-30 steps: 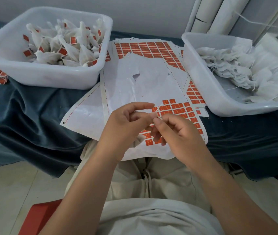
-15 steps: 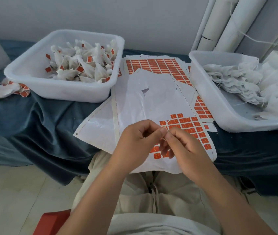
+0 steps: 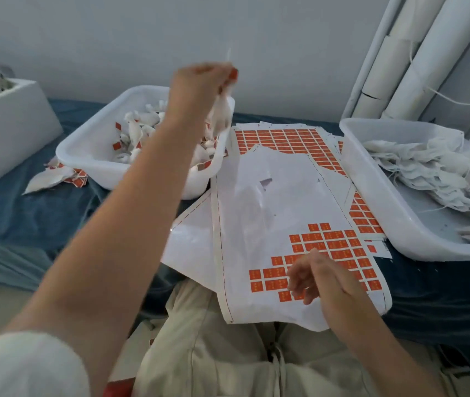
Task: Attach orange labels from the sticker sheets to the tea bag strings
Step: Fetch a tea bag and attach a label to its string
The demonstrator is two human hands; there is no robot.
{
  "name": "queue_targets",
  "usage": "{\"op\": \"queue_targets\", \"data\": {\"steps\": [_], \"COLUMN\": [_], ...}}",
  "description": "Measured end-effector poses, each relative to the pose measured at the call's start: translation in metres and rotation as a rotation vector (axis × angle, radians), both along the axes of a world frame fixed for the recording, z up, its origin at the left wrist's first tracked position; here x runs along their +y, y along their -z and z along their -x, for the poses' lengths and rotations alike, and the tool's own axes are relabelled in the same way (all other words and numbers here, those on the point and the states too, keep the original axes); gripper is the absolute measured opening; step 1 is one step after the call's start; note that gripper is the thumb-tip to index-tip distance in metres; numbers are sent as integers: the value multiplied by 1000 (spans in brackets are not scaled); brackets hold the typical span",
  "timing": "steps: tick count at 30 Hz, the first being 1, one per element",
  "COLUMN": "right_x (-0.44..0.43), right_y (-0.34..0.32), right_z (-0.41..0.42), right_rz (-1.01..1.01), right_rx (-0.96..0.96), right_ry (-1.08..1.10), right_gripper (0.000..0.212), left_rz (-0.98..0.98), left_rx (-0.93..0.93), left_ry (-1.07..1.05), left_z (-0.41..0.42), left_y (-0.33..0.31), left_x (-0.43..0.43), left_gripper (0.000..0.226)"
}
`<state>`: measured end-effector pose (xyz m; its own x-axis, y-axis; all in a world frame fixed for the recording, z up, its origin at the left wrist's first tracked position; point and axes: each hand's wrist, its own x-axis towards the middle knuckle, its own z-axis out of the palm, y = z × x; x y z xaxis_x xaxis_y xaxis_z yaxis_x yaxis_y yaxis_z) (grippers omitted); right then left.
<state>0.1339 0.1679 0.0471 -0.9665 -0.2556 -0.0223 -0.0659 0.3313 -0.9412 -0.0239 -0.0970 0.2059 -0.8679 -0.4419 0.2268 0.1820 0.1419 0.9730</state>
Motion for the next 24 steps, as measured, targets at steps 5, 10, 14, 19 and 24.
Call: {"op": "queue_targets", "data": {"steps": [5, 10, 14, 19, 24], "right_x": [2, 9, 11, 19, 69], "right_y": [-2, -7, -13, -25, -57], "right_z": [-1, 3, 4, 5, 36], "right_rz": [-25, -89, -101, -105, -285], "right_rx": [-6, 30, 61, 159, 375], "right_ry": [-24, -36, 21, 116, 381], "right_gripper": [53, 55, 46, 38, 27], "left_rz": [133, 251, 375, 542, 550], "left_rx": [-208, -239, -93, -113, -219], "left_ry": [-82, -108, -64, 103, 333], "left_z": [58, 49, -1, -87, -149], "left_y": [-15, 13, 33, 90, 143], "left_x": [-51, -74, -44, 38, 96], "left_gripper": [15, 18, 22, 47, 59]}}
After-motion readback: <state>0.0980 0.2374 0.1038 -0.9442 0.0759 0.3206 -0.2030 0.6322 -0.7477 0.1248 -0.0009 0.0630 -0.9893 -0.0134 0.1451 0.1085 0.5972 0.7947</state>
